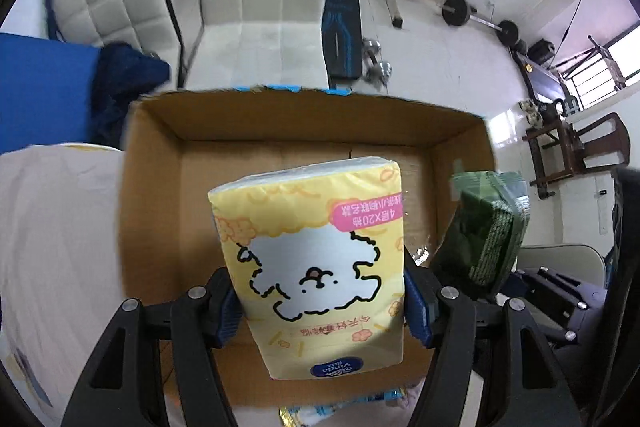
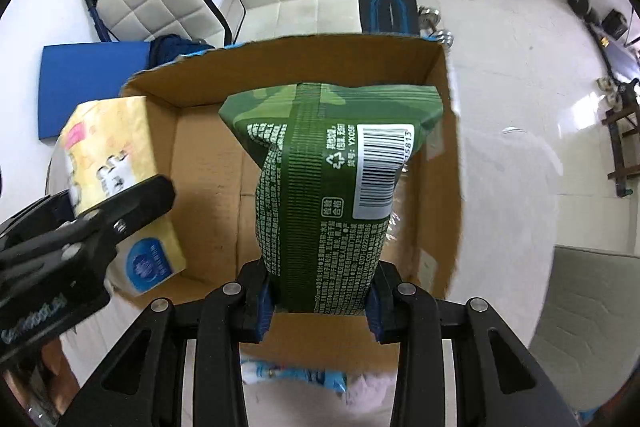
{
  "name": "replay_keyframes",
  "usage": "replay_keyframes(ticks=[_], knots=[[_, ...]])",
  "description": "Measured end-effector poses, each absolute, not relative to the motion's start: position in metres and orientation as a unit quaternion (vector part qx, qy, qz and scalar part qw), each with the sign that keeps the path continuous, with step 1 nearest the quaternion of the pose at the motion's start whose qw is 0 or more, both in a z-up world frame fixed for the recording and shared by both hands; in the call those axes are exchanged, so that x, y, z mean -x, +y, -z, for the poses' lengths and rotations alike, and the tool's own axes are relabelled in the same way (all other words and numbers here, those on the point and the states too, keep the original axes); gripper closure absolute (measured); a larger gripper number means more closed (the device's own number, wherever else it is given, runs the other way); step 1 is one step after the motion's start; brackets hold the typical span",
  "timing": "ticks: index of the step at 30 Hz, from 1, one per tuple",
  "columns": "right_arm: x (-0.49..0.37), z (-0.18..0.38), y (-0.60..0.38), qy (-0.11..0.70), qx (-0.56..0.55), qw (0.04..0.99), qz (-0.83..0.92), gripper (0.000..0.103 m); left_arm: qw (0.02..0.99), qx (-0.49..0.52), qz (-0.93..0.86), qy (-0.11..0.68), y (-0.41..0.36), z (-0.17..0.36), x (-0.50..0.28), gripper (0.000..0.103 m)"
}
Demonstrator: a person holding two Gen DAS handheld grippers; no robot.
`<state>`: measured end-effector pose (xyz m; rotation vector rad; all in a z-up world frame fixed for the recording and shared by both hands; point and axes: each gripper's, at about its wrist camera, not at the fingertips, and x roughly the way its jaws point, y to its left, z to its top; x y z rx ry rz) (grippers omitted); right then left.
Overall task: Organize soft objects
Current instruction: 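Carry both items into the cardboard box and open both tools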
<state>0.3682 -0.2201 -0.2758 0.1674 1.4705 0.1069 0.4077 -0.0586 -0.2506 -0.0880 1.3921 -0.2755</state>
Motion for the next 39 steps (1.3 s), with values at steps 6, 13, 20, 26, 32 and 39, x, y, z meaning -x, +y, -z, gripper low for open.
replay_keyframes(ticks=[6, 13, 20, 26, 32, 39], knots=[[-0.406, 0.33, -0.214, 0.694, -0.047, 0.717, -0.046, 0.064, 0.711, 0.056, 0.151, 0.685, -0.068, 0.297, -0.443, 0.04], [-0.431, 0.367, -0.22, 0.712, -0.026, 0.7, -0.041, 0.064, 0.677, 0.071, 0.174, 0.712, -0.086, 0.326, -0.462, 0.04], [-0.438, 0.374, -0.226, 0.716, -0.032, 0.697, -0.037, 0.05, 0.653, 0.073, 0.159, 0.737, -0.095, 0.331, -0.459, 0.04], [-0.438, 0.365, -0.229, 0.71, -0.028, 0.702, -0.038, 0.04, 0.662, 0.058, 0.158, 0.73, -0.099, 0.317, -0.447, 0.025], [-0.425, 0.345, -0.232, 0.705, -0.016, 0.709, -0.021, 0.028, 0.688, 0.043, 0.143, 0.711, -0.092, 0.293, -0.432, 0.012], [-0.379, 0.307, -0.229, 0.679, -0.015, 0.734, 0.0, 0.0, 0.753, 0.003, 0.092, 0.651, -0.074, 0.252, -0.385, 0.002]])
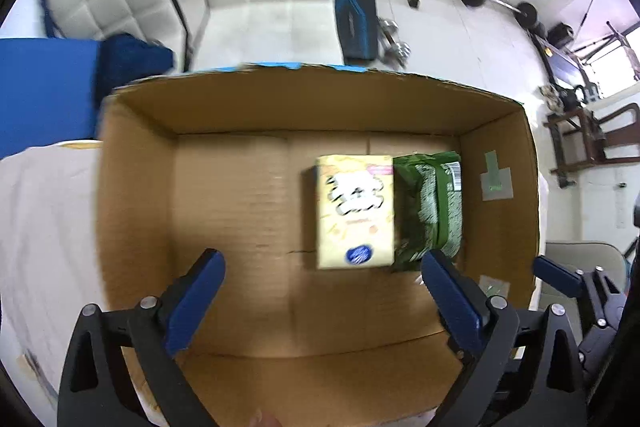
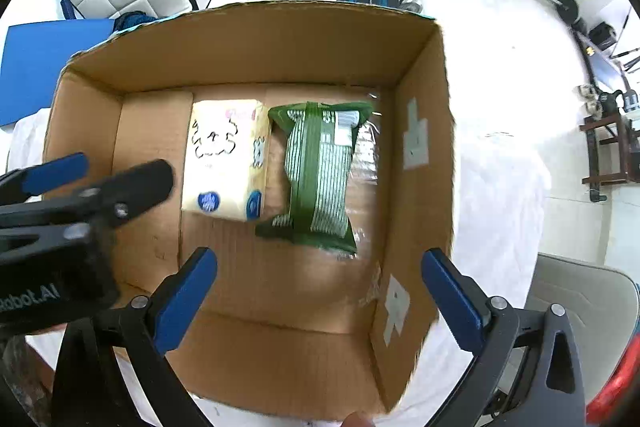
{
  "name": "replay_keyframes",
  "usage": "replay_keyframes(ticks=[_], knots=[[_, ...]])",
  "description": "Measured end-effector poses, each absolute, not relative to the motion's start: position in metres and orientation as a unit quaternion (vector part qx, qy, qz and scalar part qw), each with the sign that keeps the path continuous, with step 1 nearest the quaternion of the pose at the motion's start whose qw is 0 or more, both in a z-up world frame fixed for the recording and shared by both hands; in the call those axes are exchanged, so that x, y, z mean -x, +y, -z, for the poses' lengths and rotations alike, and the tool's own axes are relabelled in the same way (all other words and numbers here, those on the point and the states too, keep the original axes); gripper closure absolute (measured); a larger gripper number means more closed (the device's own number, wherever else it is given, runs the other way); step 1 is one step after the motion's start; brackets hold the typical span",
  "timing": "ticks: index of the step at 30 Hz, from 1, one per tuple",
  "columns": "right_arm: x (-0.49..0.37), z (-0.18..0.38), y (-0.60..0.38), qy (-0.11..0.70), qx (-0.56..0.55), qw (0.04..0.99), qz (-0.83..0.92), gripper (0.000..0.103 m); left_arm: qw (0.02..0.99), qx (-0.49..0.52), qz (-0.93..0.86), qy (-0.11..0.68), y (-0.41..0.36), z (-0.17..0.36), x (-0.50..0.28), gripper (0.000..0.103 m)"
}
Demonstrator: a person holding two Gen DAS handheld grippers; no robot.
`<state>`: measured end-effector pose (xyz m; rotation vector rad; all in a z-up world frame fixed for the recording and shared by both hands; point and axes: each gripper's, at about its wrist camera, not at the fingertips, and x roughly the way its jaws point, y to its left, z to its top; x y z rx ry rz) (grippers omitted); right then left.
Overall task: Organize soft objects
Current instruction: 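Carry both items into the cardboard box and open both tools, then grasp the orange snack bag with left tool while right tool grasps lilac towel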
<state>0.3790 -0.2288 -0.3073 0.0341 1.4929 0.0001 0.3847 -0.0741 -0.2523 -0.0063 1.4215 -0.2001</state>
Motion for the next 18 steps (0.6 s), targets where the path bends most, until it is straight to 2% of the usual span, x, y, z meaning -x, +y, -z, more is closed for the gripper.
replay_keyframes(ticks=[7, 18], knots=[[-0.333, 0.275, -0.217, 0.652, -0.029, 0.757, 0.007, 0.0, 0.797, -0.025, 0.076, 0.599, -0.065, 0.211, -0.329, 0.001], [-0.254, 0.205, -0.198, 0.596, -0.03, 0.803, 0.014, 0.0, 0.839, 0.001, 0.077, 0.538, -0.044, 0.151, -0.257, 0.001]])
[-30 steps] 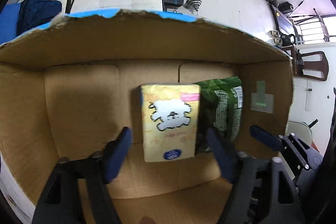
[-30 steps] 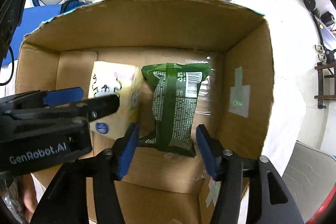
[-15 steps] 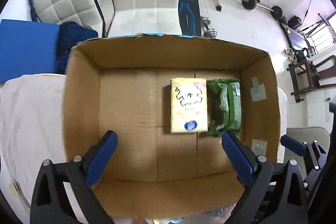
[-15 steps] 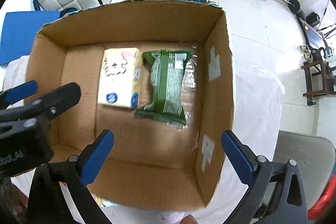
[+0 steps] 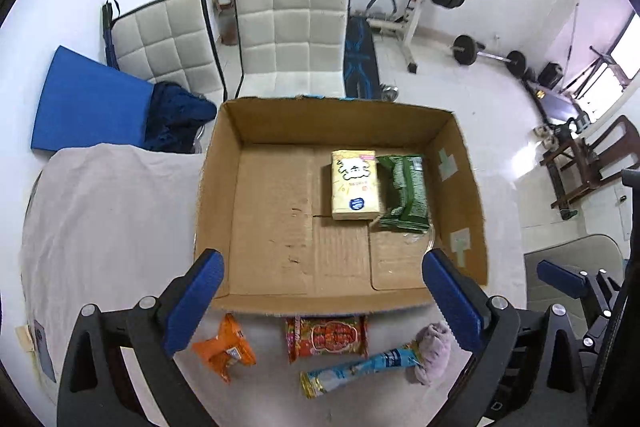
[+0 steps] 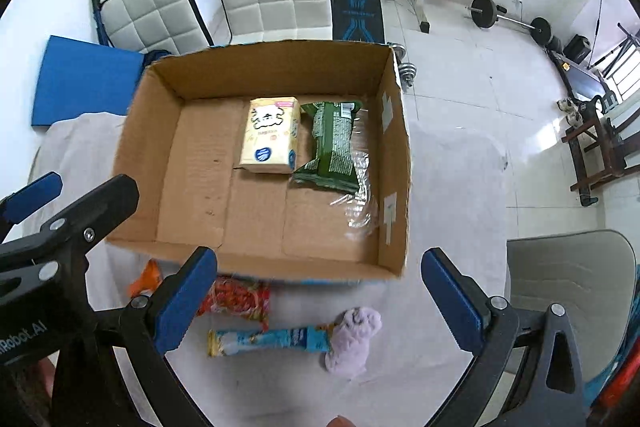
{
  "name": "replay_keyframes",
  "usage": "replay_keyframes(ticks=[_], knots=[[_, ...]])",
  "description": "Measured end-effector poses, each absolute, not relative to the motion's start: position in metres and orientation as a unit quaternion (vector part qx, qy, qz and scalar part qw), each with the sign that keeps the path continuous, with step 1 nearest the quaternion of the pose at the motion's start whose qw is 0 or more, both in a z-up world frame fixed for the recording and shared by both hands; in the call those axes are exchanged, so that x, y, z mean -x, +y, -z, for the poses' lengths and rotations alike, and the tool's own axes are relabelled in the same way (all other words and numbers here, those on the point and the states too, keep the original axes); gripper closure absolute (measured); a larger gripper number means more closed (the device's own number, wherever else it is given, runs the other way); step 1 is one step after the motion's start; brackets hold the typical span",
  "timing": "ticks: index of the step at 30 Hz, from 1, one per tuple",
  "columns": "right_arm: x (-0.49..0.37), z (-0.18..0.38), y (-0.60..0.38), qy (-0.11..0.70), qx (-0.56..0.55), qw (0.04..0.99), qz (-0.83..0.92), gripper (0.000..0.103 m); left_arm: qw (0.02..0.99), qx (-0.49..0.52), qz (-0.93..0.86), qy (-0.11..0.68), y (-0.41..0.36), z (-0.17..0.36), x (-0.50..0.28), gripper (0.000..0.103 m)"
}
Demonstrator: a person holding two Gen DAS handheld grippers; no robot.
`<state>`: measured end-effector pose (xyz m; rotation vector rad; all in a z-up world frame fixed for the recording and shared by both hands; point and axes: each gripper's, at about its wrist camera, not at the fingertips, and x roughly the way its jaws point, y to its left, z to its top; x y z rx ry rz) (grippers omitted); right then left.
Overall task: Organize soft objects
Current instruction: 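Grasp the orange snack bag with left tool while right tool grasps lilac towel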
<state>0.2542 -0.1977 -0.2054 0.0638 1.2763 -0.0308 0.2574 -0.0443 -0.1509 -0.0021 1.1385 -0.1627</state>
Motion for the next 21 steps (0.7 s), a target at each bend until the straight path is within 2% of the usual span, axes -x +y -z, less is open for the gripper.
replay_keyframes(ticks=[5, 14, 17, 21], knots=[[-0.227, 0.181, -0.191, 0.581, -0.033, 0.813, 0.01, 0.0, 0.854, -0.003, 0.08, 0.514, -0.04, 0.129, -0.232, 0.001], [-0.198, 0.161, -0.196, 0.575, -0.058, 0.816, 0.0, 0.0, 0.849, -0.011, 0.07, 0.524, -0.019, 0.121, -0.211, 0.001], [-0.19, 0.181, -0.218, 0.594, -0.064, 0.802, 0.02, 0.0, 0.834, 0.011, 0.054, 0.549, 0.006, 0.141, -0.202, 0.001], [-0.178, 0.241, -0.25, 0.645, -0.095, 0.757, 0.052, 0.0, 0.8, 0.04, 0.023, 0.598, 0.04, 0.19, -0.191, 0.001]])
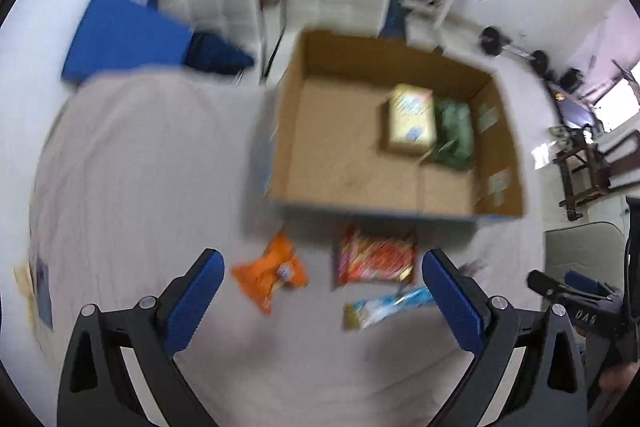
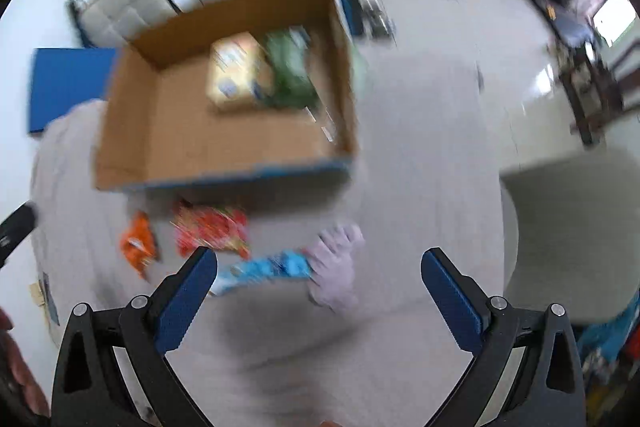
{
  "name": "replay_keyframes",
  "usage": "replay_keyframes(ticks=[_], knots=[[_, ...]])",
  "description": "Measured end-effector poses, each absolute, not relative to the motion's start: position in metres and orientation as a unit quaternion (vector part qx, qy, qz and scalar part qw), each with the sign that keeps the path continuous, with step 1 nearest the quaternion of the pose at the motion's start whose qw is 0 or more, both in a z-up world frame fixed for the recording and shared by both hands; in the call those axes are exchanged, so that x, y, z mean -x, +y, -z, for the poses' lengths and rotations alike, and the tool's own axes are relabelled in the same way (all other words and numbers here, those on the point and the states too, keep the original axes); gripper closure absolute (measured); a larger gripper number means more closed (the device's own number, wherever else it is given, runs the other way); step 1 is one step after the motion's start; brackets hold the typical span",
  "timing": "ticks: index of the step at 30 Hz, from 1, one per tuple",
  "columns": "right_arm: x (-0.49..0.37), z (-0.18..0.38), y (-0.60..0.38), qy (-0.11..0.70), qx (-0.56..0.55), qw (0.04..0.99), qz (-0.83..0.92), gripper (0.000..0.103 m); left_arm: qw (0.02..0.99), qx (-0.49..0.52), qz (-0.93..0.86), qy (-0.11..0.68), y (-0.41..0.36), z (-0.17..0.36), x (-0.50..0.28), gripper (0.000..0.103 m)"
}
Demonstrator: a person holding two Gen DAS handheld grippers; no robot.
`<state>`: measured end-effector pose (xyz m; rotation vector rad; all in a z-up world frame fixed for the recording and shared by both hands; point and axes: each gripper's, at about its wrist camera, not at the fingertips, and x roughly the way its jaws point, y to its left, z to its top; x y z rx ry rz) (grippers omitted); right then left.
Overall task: Organize soft objects
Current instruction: 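Grasp the orange snack bag with left tool while right tool grasps lilac towel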
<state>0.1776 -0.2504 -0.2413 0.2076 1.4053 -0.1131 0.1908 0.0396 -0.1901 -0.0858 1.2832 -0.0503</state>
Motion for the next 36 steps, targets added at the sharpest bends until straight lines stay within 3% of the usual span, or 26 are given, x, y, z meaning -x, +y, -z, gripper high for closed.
replay_keyframes(ticks=[6, 15, 20, 21, 22, 24, 26, 29, 36], knots=[[-0.162, 0.334, -0.263, 0.7, -0.142, 0.698, 0.057, 0.0, 0.739, 0.09, -0.01, 0.668, 0.072, 0.27, -0.185, 0.001], [-0.164, 0.398, -0.258, 0.732, -0.14, 0.665, 0.052, 0.001, 0.699, 0.024, 0.001, 0.715, 0.072, 0.352, -0.201, 0.001], [-0.17, 0.415, -0.256, 0.74, -0.129, 0.659, 0.047, 0.014, 0.684, -0.027, 0.042, 0.728, 0.051, 0.381, -0.21, 0.001], [-0.171, 0.416, -0.256, 0.74, -0.132, 0.658, 0.044, 0.022, 0.685, -0.034, 0.045, 0.726, 0.047, 0.382, -0.21, 0.001], [-0.172, 0.417, -0.255, 0.741, -0.137, 0.657, 0.039, 0.035, 0.687, -0.039, 0.054, 0.724, 0.041, 0.382, -0.21, 0.002], [-0.172, 0.417, -0.253, 0.743, -0.144, 0.652, 0.031, 0.043, 0.684, -0.038, 0.064, 0.726, 0.032, 0.382, -0.208, 0.012], [-0.171, 0.414, -0.251, 0.744, -0.137, 0.653, 0.034, 0.044, 0.681, -0.026, 0.07, 0.729, 0.027, 0.383, -0.204, 0.026], [-0.169, 0.414, -0.254, 0.754, -0.142, 0.641, 0.023, 0.044, 0.678, 0.0, 0.068, 0.732, 0.025, 0.382, -0.194, 0.035], [-0.157, 0.407, -0.269, 0.753, -0.152, 0.64, 0.01, 0.043, 0.669, 0.087, 0.048, 0.737, 0.029, 0.381, -0.148, 0.039]])
